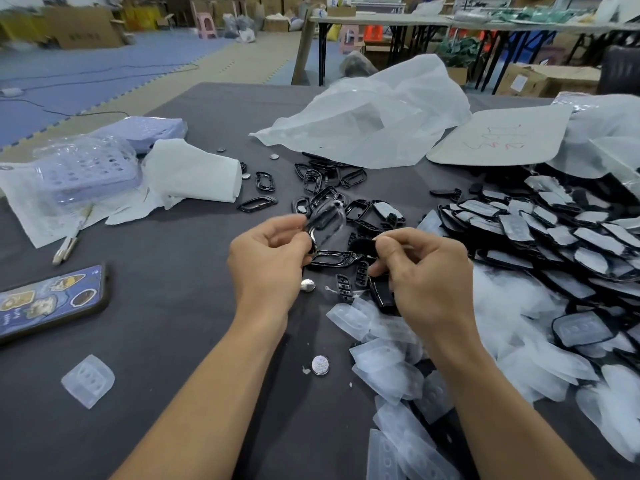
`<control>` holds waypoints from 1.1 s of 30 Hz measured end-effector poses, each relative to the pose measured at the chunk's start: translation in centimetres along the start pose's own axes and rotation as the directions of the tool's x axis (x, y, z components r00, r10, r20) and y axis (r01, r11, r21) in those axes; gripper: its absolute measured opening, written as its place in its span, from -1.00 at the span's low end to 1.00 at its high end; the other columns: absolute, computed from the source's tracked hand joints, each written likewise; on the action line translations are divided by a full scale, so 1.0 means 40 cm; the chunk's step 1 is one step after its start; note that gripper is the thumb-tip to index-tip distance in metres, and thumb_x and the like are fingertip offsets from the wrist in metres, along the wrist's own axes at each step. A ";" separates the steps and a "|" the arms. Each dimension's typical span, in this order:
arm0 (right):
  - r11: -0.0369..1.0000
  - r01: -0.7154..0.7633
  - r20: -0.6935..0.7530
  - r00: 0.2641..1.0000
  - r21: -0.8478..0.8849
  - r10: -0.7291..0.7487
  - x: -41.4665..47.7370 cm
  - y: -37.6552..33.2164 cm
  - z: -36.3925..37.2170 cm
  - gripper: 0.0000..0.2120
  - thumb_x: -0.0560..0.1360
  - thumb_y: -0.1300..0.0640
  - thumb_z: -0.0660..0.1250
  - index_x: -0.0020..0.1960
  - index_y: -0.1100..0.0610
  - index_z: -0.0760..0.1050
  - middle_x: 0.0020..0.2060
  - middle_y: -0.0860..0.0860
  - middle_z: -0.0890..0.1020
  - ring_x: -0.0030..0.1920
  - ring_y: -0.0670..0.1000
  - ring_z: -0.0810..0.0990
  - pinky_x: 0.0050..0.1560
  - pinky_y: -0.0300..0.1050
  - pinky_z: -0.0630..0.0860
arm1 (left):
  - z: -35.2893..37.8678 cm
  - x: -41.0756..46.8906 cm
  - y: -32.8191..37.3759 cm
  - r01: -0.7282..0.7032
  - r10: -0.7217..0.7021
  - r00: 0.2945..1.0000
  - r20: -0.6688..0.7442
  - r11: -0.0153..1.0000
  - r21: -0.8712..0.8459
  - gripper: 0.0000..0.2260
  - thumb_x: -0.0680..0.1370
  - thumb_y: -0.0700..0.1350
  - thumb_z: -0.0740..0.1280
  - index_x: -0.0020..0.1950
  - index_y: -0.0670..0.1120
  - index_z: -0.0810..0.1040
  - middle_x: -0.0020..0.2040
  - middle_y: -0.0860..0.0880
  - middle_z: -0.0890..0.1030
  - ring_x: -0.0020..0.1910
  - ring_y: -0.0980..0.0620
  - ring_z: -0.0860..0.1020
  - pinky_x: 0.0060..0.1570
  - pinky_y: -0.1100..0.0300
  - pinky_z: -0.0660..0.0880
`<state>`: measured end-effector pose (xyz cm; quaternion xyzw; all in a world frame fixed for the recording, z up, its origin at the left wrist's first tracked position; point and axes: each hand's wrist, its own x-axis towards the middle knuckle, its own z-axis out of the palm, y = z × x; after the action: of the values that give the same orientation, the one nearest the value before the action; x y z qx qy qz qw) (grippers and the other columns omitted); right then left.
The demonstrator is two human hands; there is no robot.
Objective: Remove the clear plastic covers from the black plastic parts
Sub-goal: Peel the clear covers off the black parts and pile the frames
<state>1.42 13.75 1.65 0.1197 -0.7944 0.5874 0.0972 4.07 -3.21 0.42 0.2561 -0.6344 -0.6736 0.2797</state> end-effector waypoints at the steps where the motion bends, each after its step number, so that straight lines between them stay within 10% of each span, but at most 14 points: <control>1: 0.997 -0.034 0.008 0.999 0.070 0.033 0.001 -0.002 -0.001 -0.80 0.58 0.16 0.43 -0.20 -0.03 0.68 -0.39 -0.05 0.70 -0.50 -0.15 0.52 -0.43 -0.26 0.45 | 0.002 -0.004 -0.001 -0.016 0.015 1.000 0.013 0.999 0.033 -0.78 0.40 -0.19 0.47 -0.10 0.13 0.76 -0.26 0.05 0.75 -0.28 0.06 0.72 -0.22 0.15 0.65; 14: 0.936 -0.154 0.039 0.988 0.318 0.149 0.018 0.000 -0.002 -0.82 0.45 0.32 0.46 -0.22 0.08 0.69 -0.33 0.09 0.73 -0.42 -0.04 0.58 -0.41 -0.28 0.45 | 0.009 -0.039 0.012 -0.122 0.113 0.991 0.068 0.983 0.139 -0.71 0.40 -0.16 0.49 -0.13 0.28 0.75 -0.27 0.15 0.74 -0.26 0.15 0.72 -0.13 0.11 0.69; 24: 0.997 -0.024 0.047 0.999 -0.074 0.027 0.004 -0.006 -0.005 -0.86 0.44 0.11 0.57 -0.27 -0.03 0.70 -0.44 -0.14 0.68 -0.45 -0.13 0.65 -0.40 -0.27 0.53 | 0.023 -0.051 0.017 -0.183 0.162 0.968 0.191 0.978 0.101 -0.78 0.46 -0.15 0.54 -0.11 0.22 0.77 -0.25 0.11 0.75 -0.20 0.12 0.71 -0.19 0.22 0.60; 33: 0.993 -0.106 -0.020 0.994 -0.055 0.105 -0.002 -0.014 0.001 -0.87 0.45 0.09 0.57 -0.26 0.00 0.69 -0.46 -0.08 0.67 -0.45 -0.03 0.65 -0.34 0.00 0.64 | 0.026 -0.058 0.029 -0.060 0.076 0.924 0.375 0.997 -0.054 -0.71 0.45 -0.44 0.49 -0.08 -0.04 0.76 -0.21 -0.02 0.76 -0.24 0.16 0.70 -0.19 0.36 0.58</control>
<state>1.65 13.57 2.14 0.0698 -0.8148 0.5705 0.0762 5.07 -0.87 1.61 0.0939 -0.6708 -0.7130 0.1811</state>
